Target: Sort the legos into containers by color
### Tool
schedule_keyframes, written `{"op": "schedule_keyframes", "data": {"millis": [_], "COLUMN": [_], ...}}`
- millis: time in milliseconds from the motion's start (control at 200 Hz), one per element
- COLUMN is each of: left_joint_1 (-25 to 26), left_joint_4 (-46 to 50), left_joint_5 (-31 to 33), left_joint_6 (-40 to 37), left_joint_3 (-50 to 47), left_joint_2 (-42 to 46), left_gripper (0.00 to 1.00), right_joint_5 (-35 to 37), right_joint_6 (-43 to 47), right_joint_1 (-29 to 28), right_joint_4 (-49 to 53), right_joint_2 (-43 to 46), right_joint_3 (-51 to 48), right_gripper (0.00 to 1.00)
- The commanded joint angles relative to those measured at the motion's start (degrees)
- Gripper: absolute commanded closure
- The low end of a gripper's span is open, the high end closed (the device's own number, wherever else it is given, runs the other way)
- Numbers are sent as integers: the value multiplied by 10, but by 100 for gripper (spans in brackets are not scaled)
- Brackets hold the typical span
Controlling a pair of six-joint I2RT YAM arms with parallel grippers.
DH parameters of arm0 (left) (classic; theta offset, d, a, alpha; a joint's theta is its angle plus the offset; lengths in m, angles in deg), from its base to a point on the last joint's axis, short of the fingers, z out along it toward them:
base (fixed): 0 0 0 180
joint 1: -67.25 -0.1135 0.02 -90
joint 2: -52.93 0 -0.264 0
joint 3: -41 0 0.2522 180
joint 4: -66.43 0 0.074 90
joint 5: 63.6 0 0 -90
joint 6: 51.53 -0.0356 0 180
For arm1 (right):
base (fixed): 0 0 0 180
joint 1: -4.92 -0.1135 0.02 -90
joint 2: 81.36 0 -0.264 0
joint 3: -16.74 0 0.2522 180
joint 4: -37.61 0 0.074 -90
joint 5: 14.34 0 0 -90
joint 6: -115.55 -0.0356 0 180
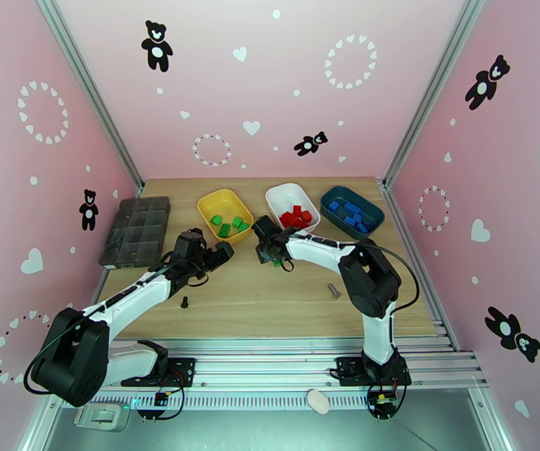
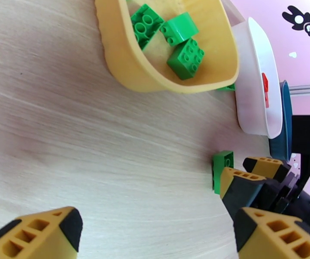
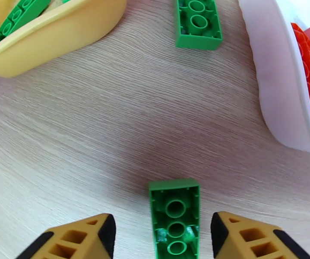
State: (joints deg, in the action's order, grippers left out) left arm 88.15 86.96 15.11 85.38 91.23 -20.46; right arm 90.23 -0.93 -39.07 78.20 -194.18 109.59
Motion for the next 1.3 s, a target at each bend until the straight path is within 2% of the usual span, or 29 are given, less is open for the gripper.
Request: {"op": "schedule_keyframes", "data": {"millis": [0,881,1091,1296], "left_joint_1": [-3,-3,-6,-38], "left_joint_4": [-16,-29,-25,-23], "left_joint_5": [-18,-23,-23,-44], "left_joint_6": [-10,-5,-13,-20], "left_joint_3": [-9,-6,8,42], "left_joint_2": [-10,-26,-33,-40], "left_gripper": [2,2,2,2], "right_joint_5": [11,-26,-31,-56], "right_joint_6": [-9,-19,-20,-28], "right_joint_1": [-2,11,11,9], "right_joint_4": [14,-21,-17,-25], "right_joint_2": [-3,-21,0,45], "right_joint_3": [-4,-39,-37,-31], "right_gripper": [35,62,71,72]}}
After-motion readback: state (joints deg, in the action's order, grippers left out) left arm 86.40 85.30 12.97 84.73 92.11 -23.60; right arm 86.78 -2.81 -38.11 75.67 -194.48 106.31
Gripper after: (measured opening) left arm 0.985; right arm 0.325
